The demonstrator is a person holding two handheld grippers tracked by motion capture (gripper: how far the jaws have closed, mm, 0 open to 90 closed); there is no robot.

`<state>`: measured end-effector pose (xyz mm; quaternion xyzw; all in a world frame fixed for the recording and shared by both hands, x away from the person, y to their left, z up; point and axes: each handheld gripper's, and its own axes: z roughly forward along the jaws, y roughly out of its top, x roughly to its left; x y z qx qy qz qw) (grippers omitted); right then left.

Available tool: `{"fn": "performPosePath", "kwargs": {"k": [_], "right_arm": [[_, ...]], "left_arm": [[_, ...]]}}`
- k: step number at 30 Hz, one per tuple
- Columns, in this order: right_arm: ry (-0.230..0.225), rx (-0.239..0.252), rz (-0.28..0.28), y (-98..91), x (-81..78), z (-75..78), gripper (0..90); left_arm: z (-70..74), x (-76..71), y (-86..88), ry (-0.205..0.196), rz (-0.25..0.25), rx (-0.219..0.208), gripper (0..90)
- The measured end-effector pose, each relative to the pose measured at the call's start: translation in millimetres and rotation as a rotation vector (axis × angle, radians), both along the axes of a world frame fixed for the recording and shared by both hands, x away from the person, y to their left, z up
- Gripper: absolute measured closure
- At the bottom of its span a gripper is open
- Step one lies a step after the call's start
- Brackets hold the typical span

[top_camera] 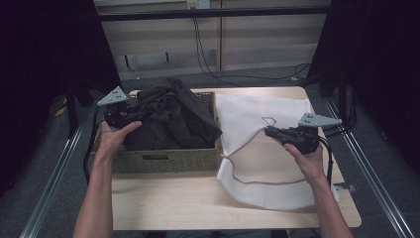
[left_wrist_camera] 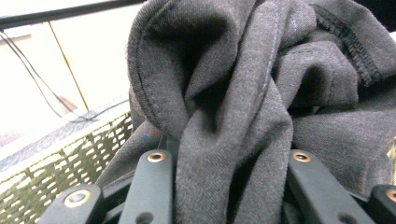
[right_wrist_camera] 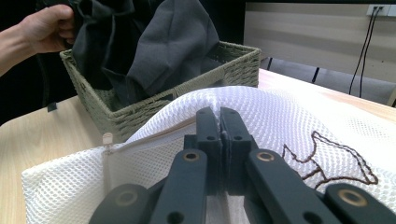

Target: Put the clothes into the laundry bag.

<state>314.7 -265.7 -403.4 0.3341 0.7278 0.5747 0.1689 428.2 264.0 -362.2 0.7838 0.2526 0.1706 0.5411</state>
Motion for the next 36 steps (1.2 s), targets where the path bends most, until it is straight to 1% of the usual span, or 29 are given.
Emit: {"fn": "performPosePath", "kwargs": {"k": [1, 2, 4, 5, 6, 7, 8, 9, 10, 11, 12, 13, 15, 18, 21, 23, 24, 27, 28, 29, 30, 31, 32, 34, 35, 36], "right_arm": [[0.002, 0.000, -0.003, -0.4, -0.3, 0.3, 88.4], [0.001, 0.000, -0.005, -0.7, -0.4, 0.4, 88.4], [-0.001, 0.001, -0.007, -0.8, -0.3, 0.5, 88.4], [-0.001, 0.000, -0.006, -0.7, -0.4, 0.6, 88.4], [-0.001, -0.001, -0.006, -0.7, -0.4, 0.7, 88.4], [-0.001, 0.000, -0.008, -0.8, -0.4, 0.7, 88.4], [-0.002, -0.001, -0.010, -0.9, -0.5, 0.8, 88.4], [-0.005, 0.001, -0.008, -0.7, -0.4, 0.8, 88.4], [-0.005, 0.001, -0.008, -0.7, -0.4, 0.8, 88.4], [-0.005, 0.001, -0.007, -0.7, -0.6, 1.0, 88.4], [-0.004, 0.001, -0.009, -0.8, -0.8, 1.1, 88.4], [-0.003, 0.003, -0.006, -0.9, -0.9, 1.2, 88.4], [-0.001, 0.003, -0.005, -1.2, -0.8, 1.3, 88.4], [-0.004, 0.004, -0.006, -1.2, -0.8, 1.4, 88.4], [-0.008, 0.005, -0.007, -1.3, -0.6, 1.3, 88.4], [-0.005, 0.004, -0.009, -1.1, -0.8, 1.4, 88.4], [-0.005, 0.005, -0.008, -1.1, -0.8, 1.6, 88.4], [-0.006, 0.005, -0.008, -1.6, -1.0, 2.1, 88.4], [-0.006, 0.005, -0.008, -1.8, -1.1, 2.3, 88.4], [-0.006, 0.006, -0.009, -2.0, -1.3, 2.4, 88.4], [-0.006, 0.006, -0.009, -2.1, -1.4, 2.5, 88.4], [-0.007, 0.008, -0.008, -2.3, -1.2, 2.5, 88.4], [-0.007, 0.009, -0.009, -2.3, -1.2, 2.5, 88.4], [-0.006, 0.006, -0.009, -2.0, -1.2, 2.6, 88.4], [-0.012, 0.005, -0.007, -1.8, -1.0, 2.6, 88.4], [-0.011, 0.005, -0.006, -1.7, -1.2, 2.9, 88.4]], "left_arm": [[2.1, -0.5, 0.7, -0.007, 0.006, -0.004, 67.0], [4.3, -0.8, 1.6, -0.011, 0.002, -0.005, 67.0], [8.3, -2.4, 2.4, -0.023, 0.012, -0.027, 67.1], [10.7, -2.7, 3.5, -0.027, 0.004, -0.032, 67.1], [12.7, -4.2, 3.1, -0.033, 0.019, -0.049, 67.1], [15.5, -5.0, 3.9, -0.039, 0.023, -0.042, 67.2], [17.3, -4.6, 4.5, -0.047, 0.009, -0.058, 67.2], [19.8, -5.6, 4.9, -0.046, 0.023, -0.063, 67.2], [21.6, -4.9, 5.7, -0.049, 0.015, -0.081, 67.2], [23.8, -5.8, 6.4, -0.054, 0.027, -0.090, 67.3], [25.4, -6.3, 6.4, -0.049, 0.022, -0.119, 67.3], [28.2, -6.8, 7.6, -0.053, 0.027, -0.111, 67.4], [32.8, -7.2, 8.4, -0.061, 0.035, -0.135, 67.4], [40.9, -7.7, 10.1, -0.076, 0.032, -0.144, 67.4], [50.1, -9.3, 10.4, -0.090, 0.042, -0.159, 67.3], [56.1, -10.4, 11.1, -0.099, 0.035, -0.165, 67.4], [58.7, -10.9, 11.4, -0.106, 0.043, -0.177, 67.4], [66.9, -12.3, 13.9, -0.117, 0.051, -0.187, 67.4], [69.7, -13.0, 14.4, -0.120, 0.050, -0.198, 67.4], [72.5, -13.9, 15.6, -0.130, 0.055, -0.198, 67.4], [75.2, -14.7, 16.0, -0.134, 0.055, -0.213, 67.4], [78.2, -15.3, 17.2, -0.143, 0.052, -0.212, 67.4], [81.0, -16.7, 17.5, -0.149, 0.063, -0.218, 67.5], [86.3, -18.3, 18.6, -0.161, 0.056, -0.219, 67.5], [88.5, -19.9, 18.3, -0.167, 0.064, -0.224, 67.5], [90.9, -20.5, 19.4, -0.173, 0.055, -0.220, 67.5]]}}
